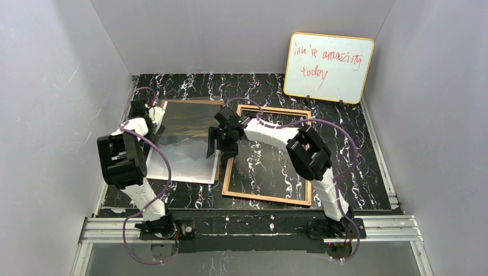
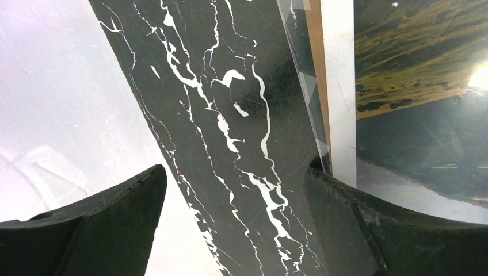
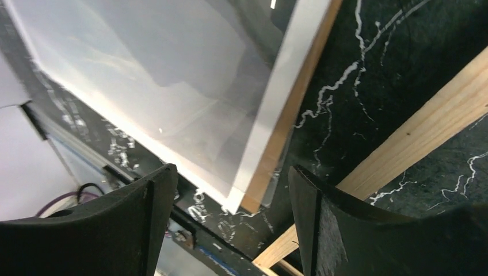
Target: Put the photo into the frame
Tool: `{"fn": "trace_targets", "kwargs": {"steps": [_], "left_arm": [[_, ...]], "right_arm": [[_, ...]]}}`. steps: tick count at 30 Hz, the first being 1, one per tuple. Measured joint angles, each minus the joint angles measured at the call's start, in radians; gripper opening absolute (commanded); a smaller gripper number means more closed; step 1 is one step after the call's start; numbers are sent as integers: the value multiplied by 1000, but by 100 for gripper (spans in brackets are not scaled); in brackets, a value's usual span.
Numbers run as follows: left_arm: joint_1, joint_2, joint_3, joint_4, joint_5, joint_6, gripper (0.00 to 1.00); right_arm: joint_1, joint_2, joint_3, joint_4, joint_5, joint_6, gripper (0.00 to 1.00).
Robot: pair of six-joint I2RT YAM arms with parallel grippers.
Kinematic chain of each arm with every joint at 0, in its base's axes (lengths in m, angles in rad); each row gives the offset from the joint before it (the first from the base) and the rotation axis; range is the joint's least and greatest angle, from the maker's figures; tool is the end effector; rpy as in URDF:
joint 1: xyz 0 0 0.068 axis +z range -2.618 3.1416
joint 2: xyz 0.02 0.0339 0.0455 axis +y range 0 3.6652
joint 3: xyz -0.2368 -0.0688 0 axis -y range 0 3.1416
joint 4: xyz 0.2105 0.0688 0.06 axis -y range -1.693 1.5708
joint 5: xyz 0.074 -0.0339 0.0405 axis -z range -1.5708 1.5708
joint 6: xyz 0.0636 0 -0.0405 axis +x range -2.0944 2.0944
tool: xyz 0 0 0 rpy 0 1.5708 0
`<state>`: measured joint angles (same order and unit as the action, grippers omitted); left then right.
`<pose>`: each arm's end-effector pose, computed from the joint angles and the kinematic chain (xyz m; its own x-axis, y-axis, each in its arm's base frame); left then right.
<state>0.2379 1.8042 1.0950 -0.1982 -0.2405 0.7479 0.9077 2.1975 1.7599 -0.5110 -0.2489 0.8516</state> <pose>0.3436 0.0989 0.1454 -0.8140 0.4823 -0.3238 0.2485 0.7929 0.5564 0.2671 0.3675 0.1602 -0.9707 -0.0582 -0.2334 -0.1851 0.8003 0.5703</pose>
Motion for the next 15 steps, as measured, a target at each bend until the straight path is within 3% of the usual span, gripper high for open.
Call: {"fn": "trace_targets", "kwargs": {"steps": [15], "left_arm": [[-1, 1, 1, -1, 0, 0, 88]], "right_arm": [[36, 32, -9, -27, 21, -10, 80]]}}
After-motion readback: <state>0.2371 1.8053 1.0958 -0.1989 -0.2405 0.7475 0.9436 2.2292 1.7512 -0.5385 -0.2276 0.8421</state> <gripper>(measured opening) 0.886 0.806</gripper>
